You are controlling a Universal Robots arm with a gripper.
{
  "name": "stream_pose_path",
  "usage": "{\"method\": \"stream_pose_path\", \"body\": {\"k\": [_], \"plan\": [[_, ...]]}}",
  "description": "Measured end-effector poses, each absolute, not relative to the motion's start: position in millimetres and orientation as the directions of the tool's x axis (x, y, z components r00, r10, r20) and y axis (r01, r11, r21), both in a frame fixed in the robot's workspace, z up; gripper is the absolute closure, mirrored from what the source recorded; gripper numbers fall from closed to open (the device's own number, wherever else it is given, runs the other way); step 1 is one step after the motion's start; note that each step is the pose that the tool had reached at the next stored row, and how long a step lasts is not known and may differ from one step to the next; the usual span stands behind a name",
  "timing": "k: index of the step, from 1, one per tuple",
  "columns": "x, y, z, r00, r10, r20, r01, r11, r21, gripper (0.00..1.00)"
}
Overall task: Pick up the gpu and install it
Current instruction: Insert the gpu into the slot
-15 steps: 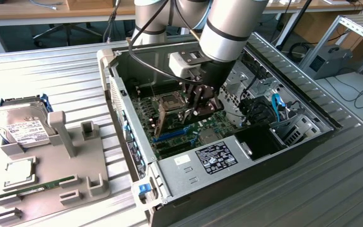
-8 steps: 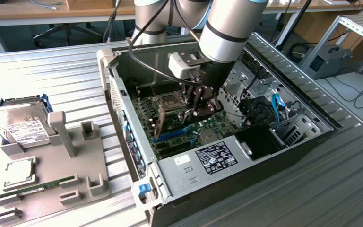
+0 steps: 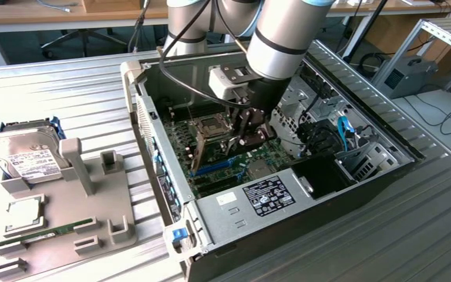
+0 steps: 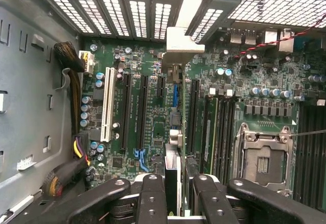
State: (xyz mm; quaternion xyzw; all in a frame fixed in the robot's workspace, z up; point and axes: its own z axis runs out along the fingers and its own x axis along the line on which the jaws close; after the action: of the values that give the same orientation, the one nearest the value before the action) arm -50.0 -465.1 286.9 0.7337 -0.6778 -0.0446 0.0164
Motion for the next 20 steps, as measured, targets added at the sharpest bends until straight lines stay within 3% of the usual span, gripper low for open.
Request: {"method": "stream_pose_path", "body": {"k": [20], "plan": [[-56.7,-469.0,284.2,0.077,-0.996,-0.043,-0.993,-0.081,0.084,0.74]]}}
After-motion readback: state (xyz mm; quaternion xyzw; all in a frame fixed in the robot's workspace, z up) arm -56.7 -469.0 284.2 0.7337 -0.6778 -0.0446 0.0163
